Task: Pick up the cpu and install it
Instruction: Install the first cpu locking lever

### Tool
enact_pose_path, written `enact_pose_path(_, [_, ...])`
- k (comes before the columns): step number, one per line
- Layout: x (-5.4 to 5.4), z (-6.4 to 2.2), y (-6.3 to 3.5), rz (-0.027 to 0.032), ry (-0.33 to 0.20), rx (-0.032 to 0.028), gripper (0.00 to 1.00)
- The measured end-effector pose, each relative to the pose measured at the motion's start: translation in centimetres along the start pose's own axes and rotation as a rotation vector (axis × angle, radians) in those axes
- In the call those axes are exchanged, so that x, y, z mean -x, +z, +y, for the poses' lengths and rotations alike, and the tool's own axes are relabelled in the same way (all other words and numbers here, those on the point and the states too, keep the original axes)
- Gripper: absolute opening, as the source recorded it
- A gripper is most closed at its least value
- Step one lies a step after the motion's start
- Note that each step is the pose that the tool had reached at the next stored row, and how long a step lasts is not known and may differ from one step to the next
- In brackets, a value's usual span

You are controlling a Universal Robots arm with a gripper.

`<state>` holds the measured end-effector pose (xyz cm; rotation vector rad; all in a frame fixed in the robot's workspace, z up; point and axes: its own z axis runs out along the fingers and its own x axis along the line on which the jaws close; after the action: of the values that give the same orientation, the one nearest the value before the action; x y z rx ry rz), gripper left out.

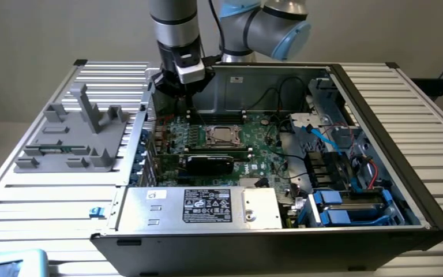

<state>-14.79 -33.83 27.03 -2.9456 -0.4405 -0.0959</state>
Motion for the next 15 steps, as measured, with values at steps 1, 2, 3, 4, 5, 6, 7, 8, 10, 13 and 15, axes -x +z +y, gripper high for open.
enact_pose_path(1, [0.0, 0.03, 0.15, 0.0001, 0.001, -0.0017, 0.11])
enact_pose_path(2, [0.0, 0.06, 0.28, 0.0002, 0.003, -0.0035, 0.11])
enact_pose_path(3, [0.0, 0.08, 0.39, 0.0002, 0.004, -0.006, 0.11])
enact_pose_path(4, [0.0, 0.1, 0.49, -0.0001, 0.006, -0.0088, 0.11])
enact_pose_path(5, [0.0, 0.12, 0.59, -0.0009, 0.007, -0.0115, 0.11])
enact_pose_path(6, [-0.1, 0.14, 0.68, -0.0017, 0.008, -0.0142, 0.11])
enact_pose_path(7, [-0.1, 0.16, 0.78, -0.0023, 0.01, -0.0172, 0.11])
enact_pose_path(8, [-0.1, 0.19, 0.89, -0.0021, 0.011, -0.0202, 0.11])
enact_pose_path(10, [-0.2, 0.25, 1.11, -0.0001, 0.013, -0.0258, 0.11])
enact_pose_path(13, [-0.4, 0.36, 1.29, 0.0019, 0.016, -0.0311, 0.11])
enact_pose_path(15, [-0.6, 0.43, 1.31, 0.0032, 0.019, -0.0336, 0.11])
